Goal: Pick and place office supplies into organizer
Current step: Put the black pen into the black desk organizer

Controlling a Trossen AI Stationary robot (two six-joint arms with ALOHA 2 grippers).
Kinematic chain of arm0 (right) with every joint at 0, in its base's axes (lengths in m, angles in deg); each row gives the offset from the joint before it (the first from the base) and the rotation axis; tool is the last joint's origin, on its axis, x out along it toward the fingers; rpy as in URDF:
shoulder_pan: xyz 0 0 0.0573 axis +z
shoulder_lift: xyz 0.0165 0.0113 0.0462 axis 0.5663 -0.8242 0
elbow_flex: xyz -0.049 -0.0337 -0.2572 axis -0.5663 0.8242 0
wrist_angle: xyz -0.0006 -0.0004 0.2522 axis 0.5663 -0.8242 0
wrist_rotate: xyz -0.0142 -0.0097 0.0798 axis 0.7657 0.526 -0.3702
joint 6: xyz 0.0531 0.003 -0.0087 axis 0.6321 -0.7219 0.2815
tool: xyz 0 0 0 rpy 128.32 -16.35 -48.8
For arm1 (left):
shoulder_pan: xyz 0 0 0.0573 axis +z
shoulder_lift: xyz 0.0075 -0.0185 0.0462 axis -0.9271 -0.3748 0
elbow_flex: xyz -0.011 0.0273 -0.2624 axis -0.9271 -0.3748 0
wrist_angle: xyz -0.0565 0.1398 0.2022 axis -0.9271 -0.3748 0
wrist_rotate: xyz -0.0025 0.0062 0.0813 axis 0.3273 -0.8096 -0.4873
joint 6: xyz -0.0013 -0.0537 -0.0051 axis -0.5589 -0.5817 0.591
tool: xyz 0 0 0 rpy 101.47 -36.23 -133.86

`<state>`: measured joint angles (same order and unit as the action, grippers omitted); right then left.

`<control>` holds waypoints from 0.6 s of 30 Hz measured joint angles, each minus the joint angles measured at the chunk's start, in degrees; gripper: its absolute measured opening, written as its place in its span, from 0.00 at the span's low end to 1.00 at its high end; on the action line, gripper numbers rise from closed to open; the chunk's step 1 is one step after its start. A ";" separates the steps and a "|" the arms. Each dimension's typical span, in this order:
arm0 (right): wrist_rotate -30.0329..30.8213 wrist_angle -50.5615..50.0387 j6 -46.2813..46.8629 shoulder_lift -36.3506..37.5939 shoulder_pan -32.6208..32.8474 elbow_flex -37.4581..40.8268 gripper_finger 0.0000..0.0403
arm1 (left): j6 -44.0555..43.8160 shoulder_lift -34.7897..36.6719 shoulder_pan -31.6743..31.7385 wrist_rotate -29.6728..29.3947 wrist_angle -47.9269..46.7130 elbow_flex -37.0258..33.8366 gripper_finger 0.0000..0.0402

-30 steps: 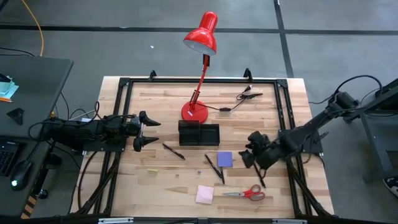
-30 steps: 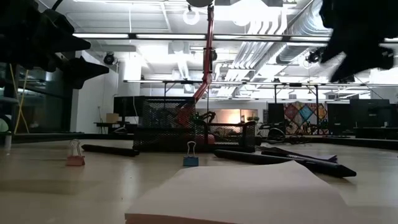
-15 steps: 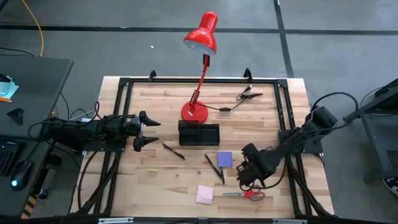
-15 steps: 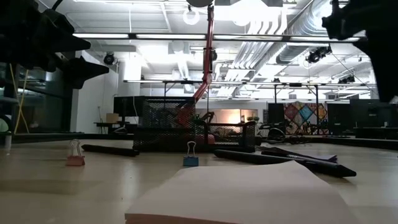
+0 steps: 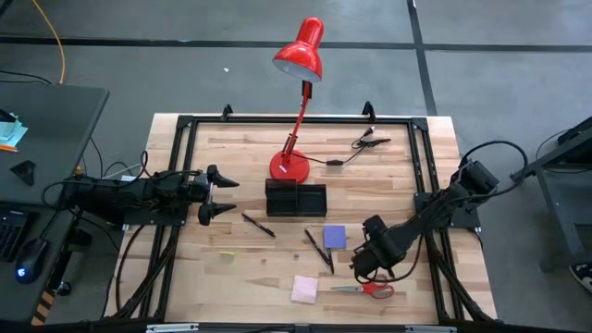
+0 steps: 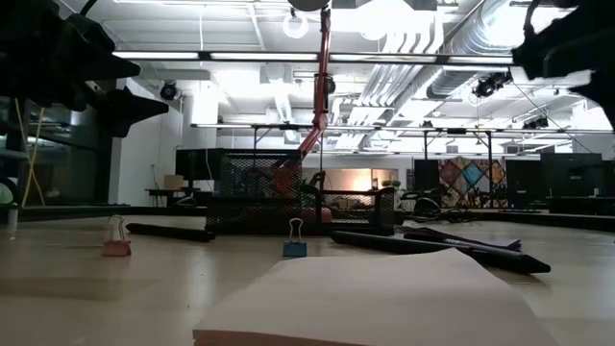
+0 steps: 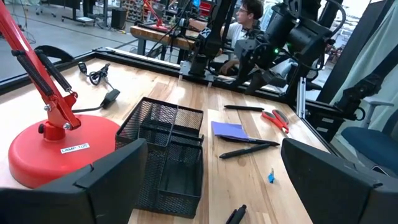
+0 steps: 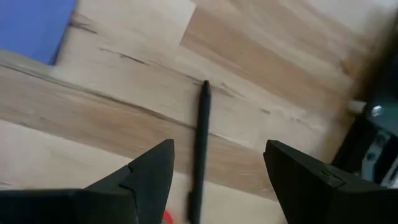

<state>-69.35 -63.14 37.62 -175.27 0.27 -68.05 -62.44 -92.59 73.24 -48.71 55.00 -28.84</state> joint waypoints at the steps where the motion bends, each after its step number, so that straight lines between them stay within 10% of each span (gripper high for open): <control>1: 1.17 1.59 0.17 -0.21 0.02 0.50 0.60 | 0.00 0.00 0.00 0.02 0.00 0.00 0.89; 18: -6.79 20.63 0.07 0.08 0.63 13.26 0.60 | 0.00 0.00 -0.02 0.02 0.00 0.00 0.89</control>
<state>-76.14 -42.51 37.68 -175.19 0.91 -54.79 -62.44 -92.59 73.22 -48.69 55.00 -28.84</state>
